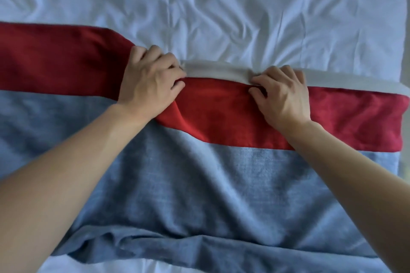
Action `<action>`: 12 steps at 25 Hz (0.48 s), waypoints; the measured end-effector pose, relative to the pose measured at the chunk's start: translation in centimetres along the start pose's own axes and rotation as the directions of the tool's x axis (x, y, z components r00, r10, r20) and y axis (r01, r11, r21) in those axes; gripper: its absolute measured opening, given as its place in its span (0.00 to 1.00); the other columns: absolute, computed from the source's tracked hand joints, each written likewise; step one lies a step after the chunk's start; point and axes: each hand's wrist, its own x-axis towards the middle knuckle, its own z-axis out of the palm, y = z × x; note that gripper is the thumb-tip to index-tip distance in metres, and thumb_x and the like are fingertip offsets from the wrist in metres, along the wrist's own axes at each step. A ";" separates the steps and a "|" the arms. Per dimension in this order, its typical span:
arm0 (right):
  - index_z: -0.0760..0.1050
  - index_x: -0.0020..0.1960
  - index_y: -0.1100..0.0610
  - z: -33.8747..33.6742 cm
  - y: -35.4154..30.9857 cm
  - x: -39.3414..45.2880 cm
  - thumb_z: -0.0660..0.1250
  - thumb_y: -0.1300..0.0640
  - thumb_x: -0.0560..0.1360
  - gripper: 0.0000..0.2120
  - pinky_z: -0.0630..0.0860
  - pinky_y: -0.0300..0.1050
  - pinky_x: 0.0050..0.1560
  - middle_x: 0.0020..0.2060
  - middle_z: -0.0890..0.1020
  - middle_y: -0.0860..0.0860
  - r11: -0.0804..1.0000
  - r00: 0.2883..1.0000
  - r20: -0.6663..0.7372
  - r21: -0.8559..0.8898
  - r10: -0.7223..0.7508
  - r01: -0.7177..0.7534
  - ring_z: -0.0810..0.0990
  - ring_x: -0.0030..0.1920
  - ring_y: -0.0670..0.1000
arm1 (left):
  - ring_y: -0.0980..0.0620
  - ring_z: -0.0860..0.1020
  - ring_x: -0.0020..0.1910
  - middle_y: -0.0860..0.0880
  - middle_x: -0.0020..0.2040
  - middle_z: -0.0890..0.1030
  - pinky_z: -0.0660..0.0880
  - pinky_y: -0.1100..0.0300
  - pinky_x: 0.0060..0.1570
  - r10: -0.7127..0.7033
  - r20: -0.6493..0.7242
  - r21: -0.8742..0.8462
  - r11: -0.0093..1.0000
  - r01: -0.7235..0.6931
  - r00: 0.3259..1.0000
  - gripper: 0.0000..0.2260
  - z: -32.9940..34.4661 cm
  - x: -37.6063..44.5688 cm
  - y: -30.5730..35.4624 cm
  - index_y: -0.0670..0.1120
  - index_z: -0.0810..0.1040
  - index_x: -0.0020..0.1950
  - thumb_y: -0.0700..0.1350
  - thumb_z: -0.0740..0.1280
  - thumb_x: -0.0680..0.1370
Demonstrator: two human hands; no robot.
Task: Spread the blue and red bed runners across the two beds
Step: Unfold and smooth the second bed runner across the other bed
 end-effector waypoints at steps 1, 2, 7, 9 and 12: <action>0.84 0.49 0.54 0.0 0.0 0.0 0.69 0.53 0.76 0.06 0.69 0.52 0.53 0.43 0.82 0.50 1.000 1.000 0.009 -0.003 -0.010 0.010 0.78 0.47 0.57 | 0.45 0.76 0.46 0.53 0.43 0.82 0.64 0.49 0.49 0.016 -0.001 -0.003 1.000 -0.016 1.000 0.08 0.2 0.2 0.0 0.51 0.85 0.45 0.49 0.66 0.78; 0.84 0.47 0.55 0.0 -0.1 0.1 0.69 0.54 0.77 0.06 0.69 0.52 0.53 0.42 0.82 0.50 1.000 1.000 0.014 -0.009 -0.025 0.025 0.77 0.46 0.57 | 0.45 0.76 0.45 0.52 0.41 0.82 0.65 0.49 0.48 0.025 0.001 0.007 1.000 -0.025 1.000 0.10 0.4 0.3 0.0 0.50 0.84 0.42 0.47 0.65 0.79; 0.81 0.42 0.57 0.1 -0.5 0.8 0.66 0.58 0.78 0.08 0.69 0.52 0.51 0.38 0.79 0.52 0.994 0.997 -0.022 -0.090 -0.069 0.067 0.77 0.41 0.58 | 0.46 0.74 0.40 0.50 0.37 0.77 0.63 0.51 0.45 0.052 0.007 0.050 0.997 -0.052 0.999 0.12 0.9 1.2 -0.2 0.47 0.79 0.38 0.43 0.61 0.80; 0.79 0.43 0.58 -0.5 -0.7 0.5 0.66 0.58 0.78 0.07 0.69 0.54 0.52 0.39 0.79 0.54 0.995 0.998 -0.052 -0.093 -0.037 0.032 0.77 0.42 0.59 | 0.46 0.74 0.41 0.50 0.38 0.77 0.63 0.51 0.45 0.078 -0.003 -0.003 0.997 -0.078 0.997 0.10 0.8 1.1 -0.7 0.47 0.78 0.40 0.44 0.62 0.80; 0.77 0.46 0.59 -1.5 -0.9 0.1 0.65 0.58 0.79 0.05 0.68 0.54 0.55 0.41 0.80 0.56 0.997 0.993 -0.106 -0.058 0.052 -0.058 0.77 0.45 0.60 | 0.46 0.76 0.48 0.50 0.49 0.80 0.67 0.49 0.49 0.059 0.059 -0.097 0.994 -0.053 0.997 0.10 -0.1 -0.1 -1.6 0.48 0.79 0.53 0.51 0.64 0.78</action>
